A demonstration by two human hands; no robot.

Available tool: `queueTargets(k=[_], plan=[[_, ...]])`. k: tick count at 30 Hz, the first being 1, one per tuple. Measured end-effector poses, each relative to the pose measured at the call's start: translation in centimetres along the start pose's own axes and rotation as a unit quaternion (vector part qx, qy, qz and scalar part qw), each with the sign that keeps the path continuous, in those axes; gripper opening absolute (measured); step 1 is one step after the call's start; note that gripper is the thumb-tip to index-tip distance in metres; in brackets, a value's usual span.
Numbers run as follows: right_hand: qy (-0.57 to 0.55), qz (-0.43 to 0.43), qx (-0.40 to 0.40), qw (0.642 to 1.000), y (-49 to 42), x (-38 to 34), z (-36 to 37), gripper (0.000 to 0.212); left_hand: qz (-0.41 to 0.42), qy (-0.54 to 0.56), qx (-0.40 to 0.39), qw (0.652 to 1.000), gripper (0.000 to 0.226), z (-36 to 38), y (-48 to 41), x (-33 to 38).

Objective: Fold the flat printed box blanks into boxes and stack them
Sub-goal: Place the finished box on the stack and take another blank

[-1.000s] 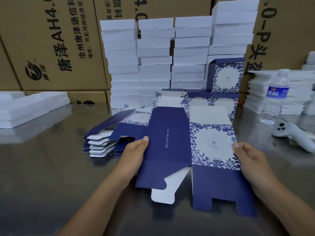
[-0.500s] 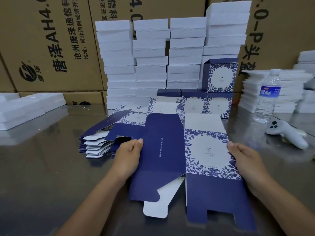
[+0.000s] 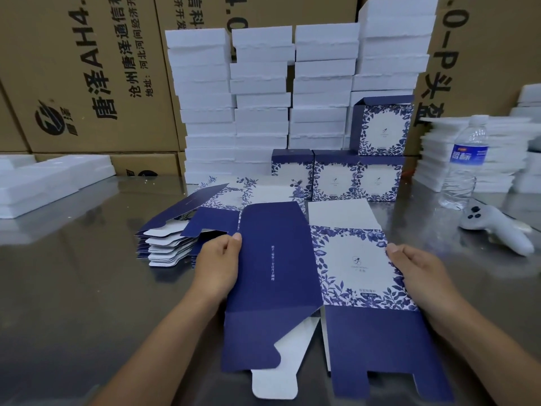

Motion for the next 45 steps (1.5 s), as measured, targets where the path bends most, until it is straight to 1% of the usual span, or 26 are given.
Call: queueTargets(k=[4,9,11,13,15,17,19,22,25,27,29,32,34,38,39,42,43,45], plan=[[-0.024,0.022,0.005,0.999,0.2,0.1,-0.1,0.028,0.018,-0.024,0.008,1.0,0.037,-0.3,-0.1,0.2],[0.057,0.021,0.033,0.998,0.0,0.3,-0.4,0.035,0.018,-0.045,-0.034,0.998,0.037,0.4,0.0,0.2],[0.088,0.016,0.04,0.995,-0.2,0.2,-0.7,0.037,-0.007,-0.03,-0.047,0.998,0.042,0.7,0.2,-0.2],[0.104,0.02,0.041,0.994,-0.2,0.2,-0.8,0.037,-0.047,0.022,-0.056,0.997,0.043,1.1,0.4,-0.7],[0.109,0.02,0.034,0.993,-0.1,0.2,-0.6,0.039,-0.083,0.058,-0.058,0.993,0.036,1.3,0.5,-1.0],[0.104,0.014,0.022,0.994,0.1,0.1,-0.3,0.037,-0.099,0.061,-0.054,0.992,0.033,1.2,0.6,-1.2],[0.098,0.008,0.013,0.995,0.2,0.0,0.1,0.036,-0.078,0.037,-0.044,0.995,0.032,0.9,0.6,-0.9],[0.073,0.018,0.0,0.997,0.4,0.0,0.5,0.037,-0.018,-0.024,-0.025,0.999,0.033,0.3,0.3,0.2],[0.014,0.037,0.002,0.999,0.9,-0.3,0.4,0.033,0.008,-0.036,-0.019,0.999,0.036,0.0,0.2,1.1],[0.013,0.042,0.021,0.999,1.0,-0.5,0.1,0.031,0.017,-0.036,-0.022,0.999,0.037,0.0,0.4,1.4],[0.015,0.041,0.031,0.999,1.0,-0.6,-0.2,0.028,0.019,-0.021,-0.033,0.999,0.037,0.3,0.6,1.7],[0.032,0.034,0.034,0.998,0.9,-0.7,-0.2,0.025,-0.007,0.016,-0.031,0.999,0.033,0.4,0.9,1.7],[0.037,0.032,0.034,0.998,1.0,-0.6,-0.3,0.027,-0.023,0.033,-0.025,0.999,0.034,0.4,1.1,1.7],[0.022,0.057,0.032,0.998,0.8,-0.2,-0.5,0.036,-0.043,0.064,-0.01,0.997,0.035,0.0,1.1,1.5],[0.024,0.061,0.025,0.998,0.8,-0.2,-0.4,0.035,-0.05,0.079,0.0,0.996,0.037,-0.2,1.1,1.4],[-0.002,0.072,-0.009,0.997,0.8,0.0,0.4,0.016,-0.079,0.11,0.049,0.99,0.033,-0.9,1.2,1.1],[-0.004,0.071,-0.011,0.997,0.9,-0.1,0.6,0.014,-0.095,0.133,0.054,0.985,0.033,-0.8,1.2,0.9],[-0.006,0.066,0.0,0.998,1.0,-0.1,0.7,0.009,-0.144,0.209,0.033,0.967,0.037,0.0,1.3,0.8]])
Point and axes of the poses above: each hand's wrist, its own y-axis away from the middle knuckle, its own z-axis out of the palm, x = y × z, the point moved 8 cm from there along -y, towards the middle knuckle, and after that the axes turned 9 degrees about z, right-handed, at the moved point
